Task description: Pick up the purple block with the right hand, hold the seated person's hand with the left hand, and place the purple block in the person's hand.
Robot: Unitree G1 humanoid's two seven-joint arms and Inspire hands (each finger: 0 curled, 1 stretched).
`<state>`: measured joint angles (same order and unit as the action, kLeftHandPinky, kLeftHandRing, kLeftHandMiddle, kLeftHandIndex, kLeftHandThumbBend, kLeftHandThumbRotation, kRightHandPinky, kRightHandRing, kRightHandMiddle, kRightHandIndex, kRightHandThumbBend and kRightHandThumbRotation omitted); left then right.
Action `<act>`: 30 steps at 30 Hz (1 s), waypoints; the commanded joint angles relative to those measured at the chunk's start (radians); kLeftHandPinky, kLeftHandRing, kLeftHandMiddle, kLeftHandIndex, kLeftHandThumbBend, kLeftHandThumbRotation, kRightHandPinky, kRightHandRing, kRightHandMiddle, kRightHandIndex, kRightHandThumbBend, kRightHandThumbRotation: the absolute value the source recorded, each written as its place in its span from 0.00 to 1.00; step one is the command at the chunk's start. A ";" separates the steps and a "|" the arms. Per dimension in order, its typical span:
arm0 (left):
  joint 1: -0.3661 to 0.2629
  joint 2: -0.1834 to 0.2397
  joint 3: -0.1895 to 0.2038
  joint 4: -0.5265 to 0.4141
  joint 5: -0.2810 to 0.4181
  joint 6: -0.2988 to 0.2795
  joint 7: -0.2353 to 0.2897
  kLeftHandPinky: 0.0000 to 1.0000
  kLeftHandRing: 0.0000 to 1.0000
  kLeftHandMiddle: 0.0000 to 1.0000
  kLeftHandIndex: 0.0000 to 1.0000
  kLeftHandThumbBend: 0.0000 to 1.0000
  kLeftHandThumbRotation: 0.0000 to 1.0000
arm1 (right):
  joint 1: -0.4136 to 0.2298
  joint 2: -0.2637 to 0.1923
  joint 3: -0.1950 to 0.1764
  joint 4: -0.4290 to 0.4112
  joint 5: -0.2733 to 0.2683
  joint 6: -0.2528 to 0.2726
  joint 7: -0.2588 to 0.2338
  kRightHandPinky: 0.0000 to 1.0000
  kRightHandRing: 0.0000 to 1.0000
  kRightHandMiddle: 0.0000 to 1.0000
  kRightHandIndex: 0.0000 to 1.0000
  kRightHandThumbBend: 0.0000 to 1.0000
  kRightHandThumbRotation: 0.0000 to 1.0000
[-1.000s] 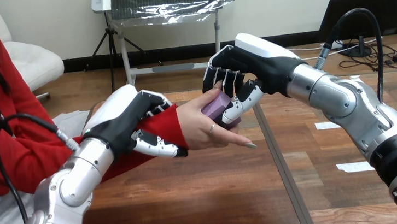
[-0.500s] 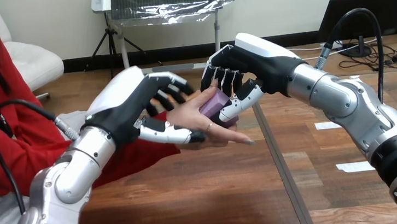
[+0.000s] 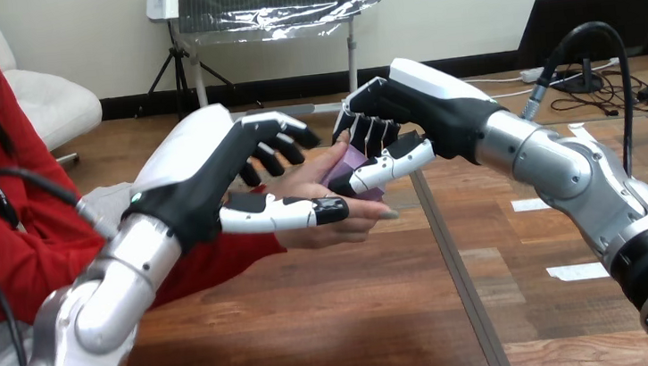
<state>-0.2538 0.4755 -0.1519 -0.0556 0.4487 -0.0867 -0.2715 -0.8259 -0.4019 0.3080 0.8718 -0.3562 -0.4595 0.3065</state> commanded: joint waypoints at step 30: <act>0.221 -0.013 0.069 -0.158 0.031 -0.070 0.142 0.53 0.63 0.69 0.68 0.80 0.75 | 0.040 -0.036 -0.086 0.014 0.060 -0.102 -0.003 0.44 0.49 0.54 0.56 0.93 1.00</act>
<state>-0.0418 0.4884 -0.1157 -0.1553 0.4773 -0.1151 -0.1976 -0.7795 -0.4046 0.2657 0.8940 -0.3256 -0.5444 0.3072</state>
